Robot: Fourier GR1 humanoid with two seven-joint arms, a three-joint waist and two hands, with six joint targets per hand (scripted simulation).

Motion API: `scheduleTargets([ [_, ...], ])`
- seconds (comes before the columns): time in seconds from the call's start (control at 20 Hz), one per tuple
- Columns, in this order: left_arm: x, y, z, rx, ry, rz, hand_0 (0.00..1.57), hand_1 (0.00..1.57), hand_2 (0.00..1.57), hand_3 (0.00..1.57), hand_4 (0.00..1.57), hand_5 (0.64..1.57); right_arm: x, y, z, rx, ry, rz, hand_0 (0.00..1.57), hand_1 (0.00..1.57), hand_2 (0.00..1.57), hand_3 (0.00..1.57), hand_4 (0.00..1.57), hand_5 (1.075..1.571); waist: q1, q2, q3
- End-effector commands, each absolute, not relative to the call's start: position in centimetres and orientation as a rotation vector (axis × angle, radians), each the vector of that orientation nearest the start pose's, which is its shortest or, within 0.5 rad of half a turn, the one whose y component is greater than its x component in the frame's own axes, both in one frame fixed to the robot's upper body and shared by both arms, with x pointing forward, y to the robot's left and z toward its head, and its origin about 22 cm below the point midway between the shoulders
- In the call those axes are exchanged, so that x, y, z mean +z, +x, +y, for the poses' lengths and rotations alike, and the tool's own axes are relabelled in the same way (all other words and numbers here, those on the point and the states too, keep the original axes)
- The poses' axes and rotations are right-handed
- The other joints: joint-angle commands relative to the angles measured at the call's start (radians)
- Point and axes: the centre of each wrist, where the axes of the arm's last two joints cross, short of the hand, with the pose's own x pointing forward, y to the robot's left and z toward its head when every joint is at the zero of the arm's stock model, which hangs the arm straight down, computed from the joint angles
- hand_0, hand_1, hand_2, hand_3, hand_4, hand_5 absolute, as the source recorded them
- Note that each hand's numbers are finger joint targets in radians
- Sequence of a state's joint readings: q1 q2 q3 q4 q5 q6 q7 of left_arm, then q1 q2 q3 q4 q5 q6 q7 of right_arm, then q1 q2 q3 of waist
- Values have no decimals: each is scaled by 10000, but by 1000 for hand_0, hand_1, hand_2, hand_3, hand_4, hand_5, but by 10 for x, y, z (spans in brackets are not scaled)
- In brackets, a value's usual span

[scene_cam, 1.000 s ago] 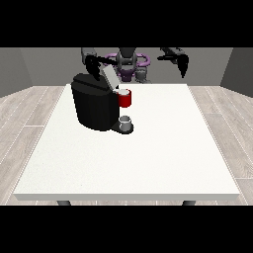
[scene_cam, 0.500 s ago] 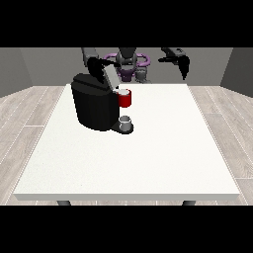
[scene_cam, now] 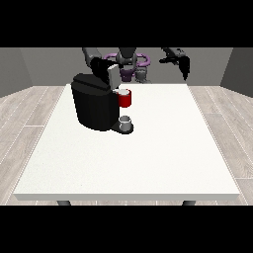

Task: Insert the coffee pod into the coffee machine and close the lid

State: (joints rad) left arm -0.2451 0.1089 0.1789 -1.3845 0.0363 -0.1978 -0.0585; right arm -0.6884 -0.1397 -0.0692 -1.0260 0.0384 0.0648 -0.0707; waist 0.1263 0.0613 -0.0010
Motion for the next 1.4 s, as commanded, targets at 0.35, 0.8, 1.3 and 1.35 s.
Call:
scheduleTargets([
  [0.35, 29, 310, 280, -1276, -748, -17281, 0, 0, 0, 0, 154, 1571, 115, 412, -184, 4685, -282, -18053, 0, 0, 0, 0, 125, 1571, 137, 460, 9],
  [0.8, 18, 295, 242, -1335, -844, -17208, 0, 0, 0, 0, 165, 1571, 106, 408, -148, 4518, 372, -17611, 0, 0, 0, 0, 126, 1571, 201, -446, 11],
  [1.3, -10, 286, 275, -710, -603, -16588, 0, 0, 0, 0, 192, 1571, 24, 337, -132, 2945, 2816, -17509, 0, 0, 0, 0, 279, 1571, -856, -1418, 11],
  [1.35, -12, 286, 271, -441, -169, -16716, 0, 0, 0, 0, 192, 1571, 4, 323, -137, 3222, 2927, -17499, 0, 0, 0, 0, 251, 1571, -1282, -1336, 12],
])
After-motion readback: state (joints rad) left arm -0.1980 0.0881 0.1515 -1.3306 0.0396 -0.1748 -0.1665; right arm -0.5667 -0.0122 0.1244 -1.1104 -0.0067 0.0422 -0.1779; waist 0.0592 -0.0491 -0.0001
